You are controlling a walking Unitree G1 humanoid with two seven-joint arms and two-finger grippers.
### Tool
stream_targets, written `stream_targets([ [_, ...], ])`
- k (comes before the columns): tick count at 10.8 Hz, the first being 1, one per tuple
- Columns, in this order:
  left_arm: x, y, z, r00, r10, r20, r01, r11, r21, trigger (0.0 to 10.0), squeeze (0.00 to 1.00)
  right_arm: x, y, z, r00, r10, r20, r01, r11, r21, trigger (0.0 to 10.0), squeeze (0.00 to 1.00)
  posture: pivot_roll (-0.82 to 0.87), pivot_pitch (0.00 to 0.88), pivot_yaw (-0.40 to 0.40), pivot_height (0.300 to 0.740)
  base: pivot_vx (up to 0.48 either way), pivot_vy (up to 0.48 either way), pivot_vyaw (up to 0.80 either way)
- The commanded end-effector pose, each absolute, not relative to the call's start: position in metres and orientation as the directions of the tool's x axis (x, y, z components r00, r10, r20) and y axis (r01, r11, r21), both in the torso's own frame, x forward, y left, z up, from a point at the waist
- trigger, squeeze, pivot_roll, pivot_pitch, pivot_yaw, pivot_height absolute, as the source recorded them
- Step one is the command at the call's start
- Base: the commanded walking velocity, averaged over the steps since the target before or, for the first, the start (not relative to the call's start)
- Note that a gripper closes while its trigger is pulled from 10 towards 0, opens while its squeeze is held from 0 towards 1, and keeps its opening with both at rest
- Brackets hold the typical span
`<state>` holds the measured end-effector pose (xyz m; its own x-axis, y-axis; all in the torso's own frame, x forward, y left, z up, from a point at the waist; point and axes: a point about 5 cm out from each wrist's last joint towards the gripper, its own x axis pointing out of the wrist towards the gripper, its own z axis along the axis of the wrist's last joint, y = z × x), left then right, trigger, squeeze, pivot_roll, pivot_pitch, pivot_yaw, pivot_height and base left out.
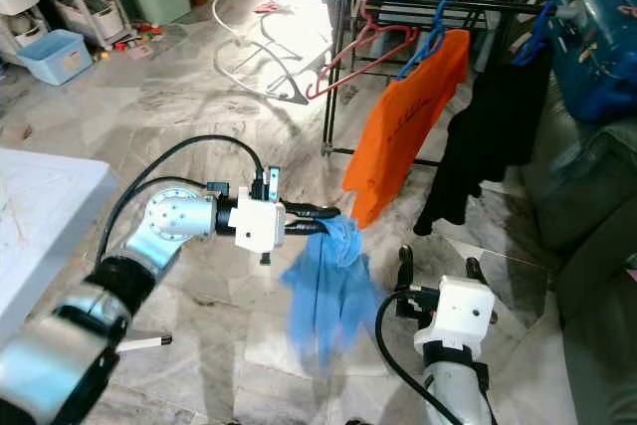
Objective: Hang hanger
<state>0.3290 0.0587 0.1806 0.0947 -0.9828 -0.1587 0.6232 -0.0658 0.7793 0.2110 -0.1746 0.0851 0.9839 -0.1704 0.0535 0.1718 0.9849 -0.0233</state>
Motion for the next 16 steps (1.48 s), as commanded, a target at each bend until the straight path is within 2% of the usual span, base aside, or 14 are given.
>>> stream_targets([
  [1,0.331,0.054,0.198,0.091,-0.991,-0.103,0.561,-0.034,0.827,10.0,0.00,0.210,-0.177,0.083,0.984,-0.176,0.037,0.177,0.984,-0.017,10.0,0.00,0.04,0.126,0.022,0.740,0.000,0.000,0.00],
  [3,0.332,0.047,0.220,0.088,-0.993,0.072,0.492,0.107,0.864,10.0,0.00,0.210,-0.176,0.082,0.988,-0.152,0.031,0.153,0.988,-0.011,10.0,0.00,0.04,0.127,0.024,0.740,0.000,0.000,0.00],
  [4,0.330,0.042,0.225,0.058,-0.992,0.114,0.489,0.127,0.863,10.0,0.00,0.211,-0.170,0.082,1.000,-0.024,0.021,0.024,0.999,-0.027,10.0,0.00,0.04,0.128,0.026,0.740,0.000,0.000,0.00],
  [5,0.327,0.040,0.223,0.036,-0.993,0.116,0.491,0.119,0.863,10.0,0.00,0.212,-0.175,0.085,0.999,0.050,0.015,-0.049,0.998,-0.046,10.0,0.00,0.04,0.130,0.026,0.740,0.000,0.000,0.00],
  [6,0.326,0.040,0.224,0.033,-0.991,0.127,0.482,0.127,0.867,10.0,0.00,0.212,-0.178,0.087,0.998,0.059,0.018,-0.058,0.997,-0.052,10.0,0.00,0.05,0.131,0.025,0.740,0.000,0.000,0.00],
  [8,0.324,0.037,0.229,0.010,-0.983,0.186,0.482,0.167,0.860,10.0,0.00,0.212,-0.188,0.091,0.982,0.189,-0.019,-0.189,0.980,-0.066,10.0,0.00,0.05,0.133,0.022,0.740,0.000,0.000,0.00],
  [9,0.324,0.036,0.233,0.013,-0.978,0.207,0.483,0.188,0.855,10.0,0.00,0.209,-0.180,0.087,0.960,0.274,-0.052,-0.276,0.961,-0.030,10.0,0.00,0.05,0.135,0.023,0.740,0.000,0.000,0.00],
  [10,0.325,0.037,0.234,0.015,-0.978,0.210,0.483,0.191,0.855,10.0,0.00,0.200,-0.161,0.079,0.904,0.413,-0.108,-0.413,0.910,0.022,10.0,0.00,0.05,0.136,0.023,0.740,0.000,0.000,0.00],
  [11,0.325,0.037,0.234,0.017,-0.976,0.217,0.485,0.198,0.852,10.0,0.00,0.195,-0.153,0.073,0.877,0.459,-0.142,-0.456,0.888,0.052,10.0,0.00,0.05,0.137,0.027,0.740,0.000,0.000,0.00],
  [16,0.327,0.036,0.232,0.026,-0.977,0.211,0.512,0.195,0.837,10.0,0.00,0.192,-0.153,0.071,0.879,0.449,-0.160,-0.447,0.893,0.053,10.0,0.00,0.05,0.135,0.038,0.740,0.000,0.000,0.00],
])
